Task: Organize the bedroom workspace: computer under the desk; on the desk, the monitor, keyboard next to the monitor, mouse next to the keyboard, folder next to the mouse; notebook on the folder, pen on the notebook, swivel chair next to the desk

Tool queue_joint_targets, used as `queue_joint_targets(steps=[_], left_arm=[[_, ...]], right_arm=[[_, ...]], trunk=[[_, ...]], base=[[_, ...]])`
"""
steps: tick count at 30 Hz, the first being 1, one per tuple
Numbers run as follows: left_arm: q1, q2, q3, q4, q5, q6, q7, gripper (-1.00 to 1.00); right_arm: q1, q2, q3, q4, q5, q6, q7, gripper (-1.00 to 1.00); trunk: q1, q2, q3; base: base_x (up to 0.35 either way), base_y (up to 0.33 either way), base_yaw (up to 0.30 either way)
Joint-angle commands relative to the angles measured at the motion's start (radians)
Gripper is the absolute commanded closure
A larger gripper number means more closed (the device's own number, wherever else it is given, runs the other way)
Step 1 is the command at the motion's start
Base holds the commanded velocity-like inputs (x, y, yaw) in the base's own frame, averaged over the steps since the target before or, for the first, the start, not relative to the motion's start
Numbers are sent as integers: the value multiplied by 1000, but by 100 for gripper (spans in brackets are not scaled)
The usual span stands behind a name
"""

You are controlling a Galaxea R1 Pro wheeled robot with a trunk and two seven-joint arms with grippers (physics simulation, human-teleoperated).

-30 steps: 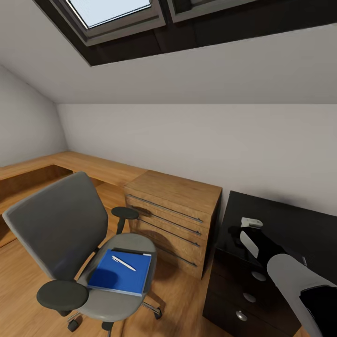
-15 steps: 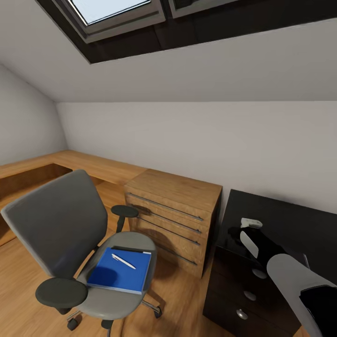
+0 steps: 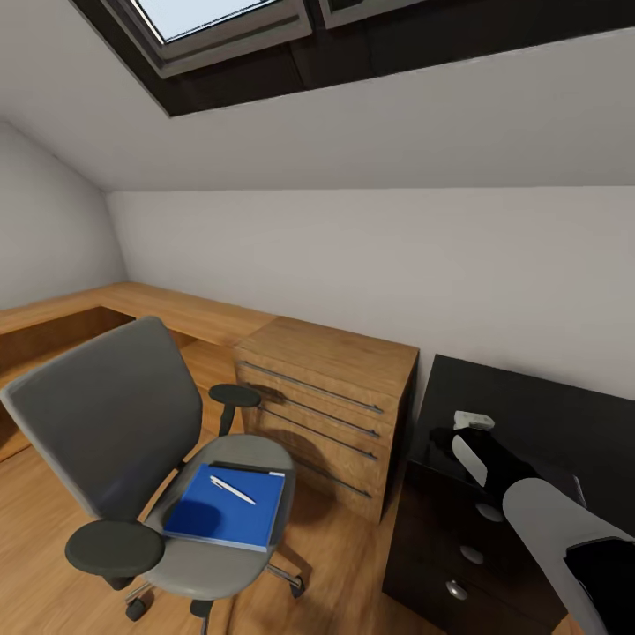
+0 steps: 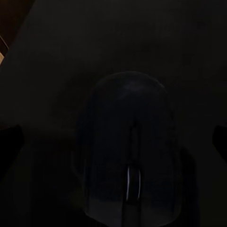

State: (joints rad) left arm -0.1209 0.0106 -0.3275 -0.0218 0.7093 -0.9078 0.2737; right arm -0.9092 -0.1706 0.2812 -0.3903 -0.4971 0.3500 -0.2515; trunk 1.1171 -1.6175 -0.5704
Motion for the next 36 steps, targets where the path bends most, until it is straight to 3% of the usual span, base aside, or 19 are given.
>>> queue_joint_targets(steps=[1, 7, 12, 26, 27, 36], left_arm=[[0, 0, -8, -1, -1, -1, 10, -100], [0, 0, -8, 0, -1, -1, 10, -100], [0, 0, -8, 0, -1, -2, 9, -100], [0, 0, -8, 0, -1, 0, 9, -100], [0, 0, -8, 0, -1, 0, 9, -100], [0, 0, -8, -1, -1, -1, 10, -100]], right_arm=[[0, -1, 8, -2, -9, 5, -8, -100], [0, -1, 7, -2, -9, 4, -8, -100], [0, -2, 8, -2, -9, 4, -8, -100], [0, -3, 8, -2, -9, 4, -9, -100], [0, -3, 8, -2, -9, 4, -9, 100], [0, -3, 7, -4, -11, 4, -8, 100]], trunk=[[0, -1, -1], [0, -1, -1], [19, -36, -17], [19, -36, -17], [19, -36, -17], [19, -36, -17]], base=[[0, 0, 0], [0, 0, 0], [0, 0, 0], [0, 0, 0], [0, 0, 0], [0, 0, 0]])
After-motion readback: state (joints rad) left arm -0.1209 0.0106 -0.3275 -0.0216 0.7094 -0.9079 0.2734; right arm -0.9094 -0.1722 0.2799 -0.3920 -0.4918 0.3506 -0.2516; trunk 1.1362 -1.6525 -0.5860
